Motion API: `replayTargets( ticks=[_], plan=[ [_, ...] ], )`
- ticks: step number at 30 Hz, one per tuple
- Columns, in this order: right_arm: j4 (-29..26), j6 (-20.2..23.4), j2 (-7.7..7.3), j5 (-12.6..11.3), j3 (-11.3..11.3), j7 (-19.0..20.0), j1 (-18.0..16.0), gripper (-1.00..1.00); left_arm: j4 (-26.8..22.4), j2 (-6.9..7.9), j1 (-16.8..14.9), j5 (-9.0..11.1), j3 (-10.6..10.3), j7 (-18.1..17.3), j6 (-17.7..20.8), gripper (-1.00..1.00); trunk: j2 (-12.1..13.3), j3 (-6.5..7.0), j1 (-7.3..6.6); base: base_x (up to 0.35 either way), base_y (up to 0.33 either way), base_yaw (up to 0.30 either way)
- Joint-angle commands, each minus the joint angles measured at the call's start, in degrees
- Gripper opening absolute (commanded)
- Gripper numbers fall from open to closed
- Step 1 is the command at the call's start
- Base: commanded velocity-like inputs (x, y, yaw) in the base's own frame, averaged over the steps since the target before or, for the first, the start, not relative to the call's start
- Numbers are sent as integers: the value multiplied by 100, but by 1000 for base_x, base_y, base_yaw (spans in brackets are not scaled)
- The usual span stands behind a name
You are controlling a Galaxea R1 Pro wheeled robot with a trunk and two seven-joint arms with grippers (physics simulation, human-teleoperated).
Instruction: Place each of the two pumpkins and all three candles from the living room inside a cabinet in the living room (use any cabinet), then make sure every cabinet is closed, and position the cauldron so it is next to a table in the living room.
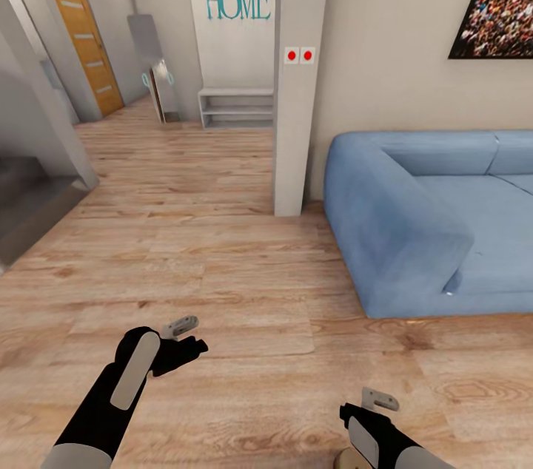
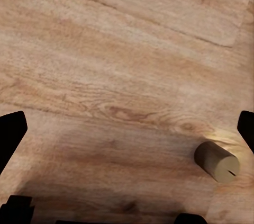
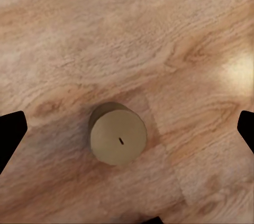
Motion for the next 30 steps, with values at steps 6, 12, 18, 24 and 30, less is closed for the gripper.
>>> replayTargets(
  ticks=[6, 12, 18, 24, 30],
  plan=[
    [-5, 41, -3, -17, 119, -34, 1, 100, -5, 5, -3, 60, -50, 60, 5, 100, -244, -113, 132, 0, 0, 0],
    [3, 13, 5, -25, 312, -17, 2, 100, -5, 4, -1, 67, -55, 48, 9, 100, -485, -221, 263, 0, 0, 0],
    [-4, -4, 6, -17, 327, 8, 6, 100, -265, 106, 21, 970, -64, 40, 40, 100, -726, -328, 395, 0, 0, 0],
    [-5, -11, 6, -17, 329, 24, 6, 100, -648, 564, 54, 2494, -249, 37, 57, 100, -966, -436, 527, 0, 0, 0],
    [-8, -14, 6, -17, 329, 29, 6, 100, -979, 1199, 221, 4244, -491, 35, 58, 100, -1207, -544, 659, 0, 0, 0]
  ],
)
